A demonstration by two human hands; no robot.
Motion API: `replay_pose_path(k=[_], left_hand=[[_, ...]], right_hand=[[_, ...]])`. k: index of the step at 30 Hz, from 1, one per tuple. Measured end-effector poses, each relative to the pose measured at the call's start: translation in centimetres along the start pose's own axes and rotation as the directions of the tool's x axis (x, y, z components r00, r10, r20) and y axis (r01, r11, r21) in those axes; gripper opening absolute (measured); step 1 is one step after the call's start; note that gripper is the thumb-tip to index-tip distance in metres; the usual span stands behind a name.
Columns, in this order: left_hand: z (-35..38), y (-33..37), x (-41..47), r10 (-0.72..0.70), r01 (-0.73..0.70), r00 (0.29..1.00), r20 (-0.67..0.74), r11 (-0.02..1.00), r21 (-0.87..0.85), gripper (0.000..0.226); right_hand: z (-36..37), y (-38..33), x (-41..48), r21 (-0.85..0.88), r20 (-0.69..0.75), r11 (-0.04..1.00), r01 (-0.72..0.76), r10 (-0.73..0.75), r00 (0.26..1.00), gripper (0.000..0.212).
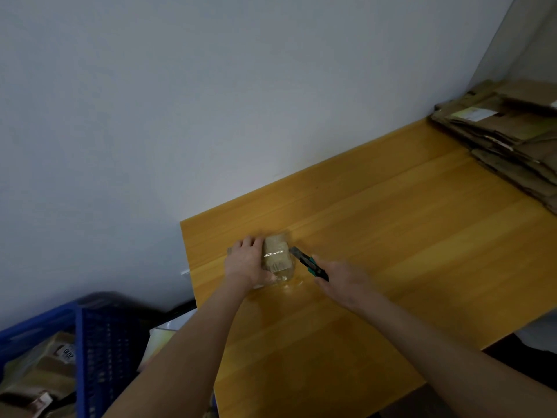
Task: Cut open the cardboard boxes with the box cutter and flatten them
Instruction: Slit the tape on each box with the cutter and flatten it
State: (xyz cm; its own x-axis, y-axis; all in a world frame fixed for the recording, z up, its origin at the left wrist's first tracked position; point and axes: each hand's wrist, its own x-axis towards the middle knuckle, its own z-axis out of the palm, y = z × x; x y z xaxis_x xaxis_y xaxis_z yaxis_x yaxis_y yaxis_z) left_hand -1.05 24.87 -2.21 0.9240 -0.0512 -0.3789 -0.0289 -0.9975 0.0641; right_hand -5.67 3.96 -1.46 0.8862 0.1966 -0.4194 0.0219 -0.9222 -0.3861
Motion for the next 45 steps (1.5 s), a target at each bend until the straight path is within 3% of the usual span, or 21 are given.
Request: replay_pose_path(k=[12, 15, 18, 21, 26, 30, 32, 35, 40, 45], left_hand=[[-0.3, -0.2, 0.2, 0.002, -0.002, 1.000, 0.013, 1.000, -0.003, 0.100], [-0.4, 0.0, 0.2, -0.019, 0.019, 0.999, 0.029, 1.000, 0.009, 0.099], [-0.3, -0.6, -0.1, -0.097, 0.098, 0.995, 0.036, 0.994, -0.043, 0.095], [0.4, -1.5, -0.3, -0.155, 0.181, 0.980, 0.121, 0.951, -0.249, 0.090], [2.4, -2.5, -1.5, -0.154, 0.240, 0.969, 0.193, 0.770, -0.591, 0.074], [3.1, -2.1, -2.5, -0.167, 0.301, 0.953, 0.254, 0.424, -0.854, 0.047], [3.5, -2.4, -2.7, -0.173, 0.337, 0.938, 0.300, 0.252, -0.907, 0.037], [3.5, -3.2, -2.8, -0.146, 0.370, 0.920, 0.363, 0.029, -0.928, 0.040], [2.2, -3.7, -2.6, -0.140, 0.312, 0.938, 0.317, -0.058, -0.948, 0.044], [0.4, -2.9, -2.9, -0.146, 0.287, 0.946, 0.290, -0.041, -0.957, 0.048]], right_hand=[[0.2, 1.7, -1.6, -0.082, 0.047, 0.997, 0.014, -0.010, 0.999, 0.046], [0.1, 1.3, -1.1, 0.199, -0.023, 0.965, -0.171, 0.179, 0.984, 0.052], [0.0, -1.1, 0.6, 0.571, 0.026, 0.786, -0.236, 0.270, 0.962, 0.053], [0.3, -3.3, 1.8, 0.732, 0.139, 0.602, -0.318, 0.326, 0.935, 0.043], [2.8, -6.8, 3.2, 0.798, 0.145, 0.511, -0.321, 0.355, 0.924, 0.047], [4.1, -7.6, 4.0, 0.829, 0.163, 0.451, -0.329, 0.368, 0.915, 0.053], [4.0, -7.3, 4.3, 0.851, 0.188, 0.406, -0.333, 0.357, 0.915, 0.052], [3.3, -6.8, 4.5, 0.869, 0.165, 0.411, -0.276, 0.286, 0.944, 0.049], [1.8, -6.9, 5.3, 0.856, 0.085, 0.487, -0.173, 0.198, 0.976, 0.051], [0.5, -6.3, 5.4, 0.854, 0.044, 0.501, -0.141, 0.201, 0.979, 0.058]])
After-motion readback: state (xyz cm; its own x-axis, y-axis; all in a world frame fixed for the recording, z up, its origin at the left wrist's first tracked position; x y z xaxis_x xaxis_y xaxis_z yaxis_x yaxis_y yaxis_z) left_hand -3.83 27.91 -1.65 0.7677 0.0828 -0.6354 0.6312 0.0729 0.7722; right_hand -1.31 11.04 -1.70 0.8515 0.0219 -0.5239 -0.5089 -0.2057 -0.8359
